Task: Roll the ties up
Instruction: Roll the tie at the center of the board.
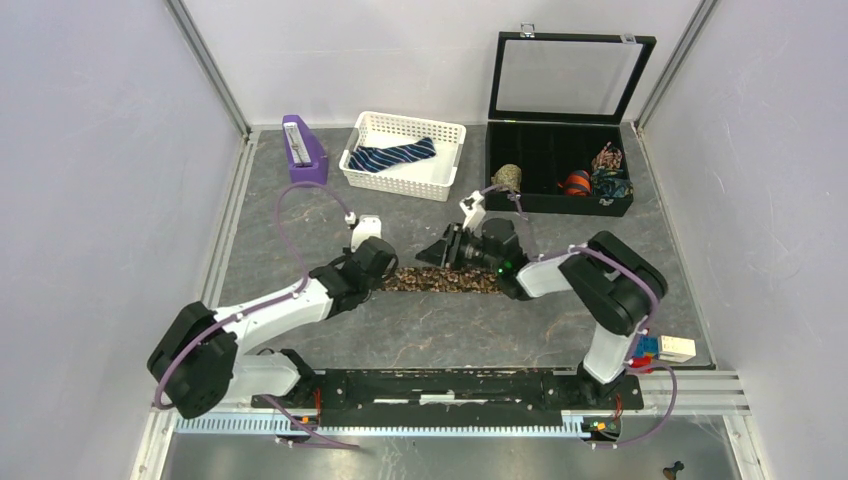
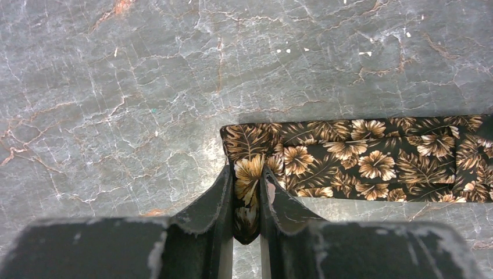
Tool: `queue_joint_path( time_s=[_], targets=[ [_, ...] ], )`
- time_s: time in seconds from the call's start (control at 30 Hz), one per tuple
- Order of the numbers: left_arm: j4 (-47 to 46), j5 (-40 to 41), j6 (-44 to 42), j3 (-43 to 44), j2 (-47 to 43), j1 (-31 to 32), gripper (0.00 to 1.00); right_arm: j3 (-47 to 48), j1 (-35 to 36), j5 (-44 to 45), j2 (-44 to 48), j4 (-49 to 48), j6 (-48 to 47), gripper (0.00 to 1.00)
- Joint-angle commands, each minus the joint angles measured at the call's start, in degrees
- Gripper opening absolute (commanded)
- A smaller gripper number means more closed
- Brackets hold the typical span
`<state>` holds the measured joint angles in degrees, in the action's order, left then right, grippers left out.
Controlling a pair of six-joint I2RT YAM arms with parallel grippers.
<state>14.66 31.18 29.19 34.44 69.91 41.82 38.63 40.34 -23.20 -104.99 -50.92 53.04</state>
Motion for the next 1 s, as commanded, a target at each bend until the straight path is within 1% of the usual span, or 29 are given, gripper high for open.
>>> queue_joint_path(
  time_s=[0.0,0.13,0.3,0.47,0.67,0.77,0.97],
  targets=[
    [0.99,6.34,-1.97,3.59,1.95,2.73,0.04,-3.19,-3.06,-1.12,6.77,1.47,-3.80,0.39],
    [2.03,9.51,-1.51,5.74,4.87,5.88,0.03,-5.17,-5.68,-0.83,10.26,3.27,-5.31,0.39],
    [3.58,12.85,-1.03,8.53,9.49,9.28,0.03,-7.64,-9.62,-2.42,12.36,2.05,-4.16,0.39],
    [7.65,18.54,-0.16,11.88,13.58,12.30,0.03,-9.22,-12.23,-3.06,14.79,2.44,-4.34,0.39],
    [10.52,21.49,-0.45,13.63,13.57,12.80,0.04,-10.21,-13.35,-3.41,16.49,3.18,-5.04,0.39],
    [10.54,21.07,-0.95,13.98,13.74,12.88,0.04,-10.59,-13.58,-3.46,16.73,3.17,-5.05,0.39],
    [16.11,22.65,2.32,17.53,18.44,12.96,0.05,-11.25,-14.32,-4.11,17.19,3.17,-5.14,0.39]
  ],
)
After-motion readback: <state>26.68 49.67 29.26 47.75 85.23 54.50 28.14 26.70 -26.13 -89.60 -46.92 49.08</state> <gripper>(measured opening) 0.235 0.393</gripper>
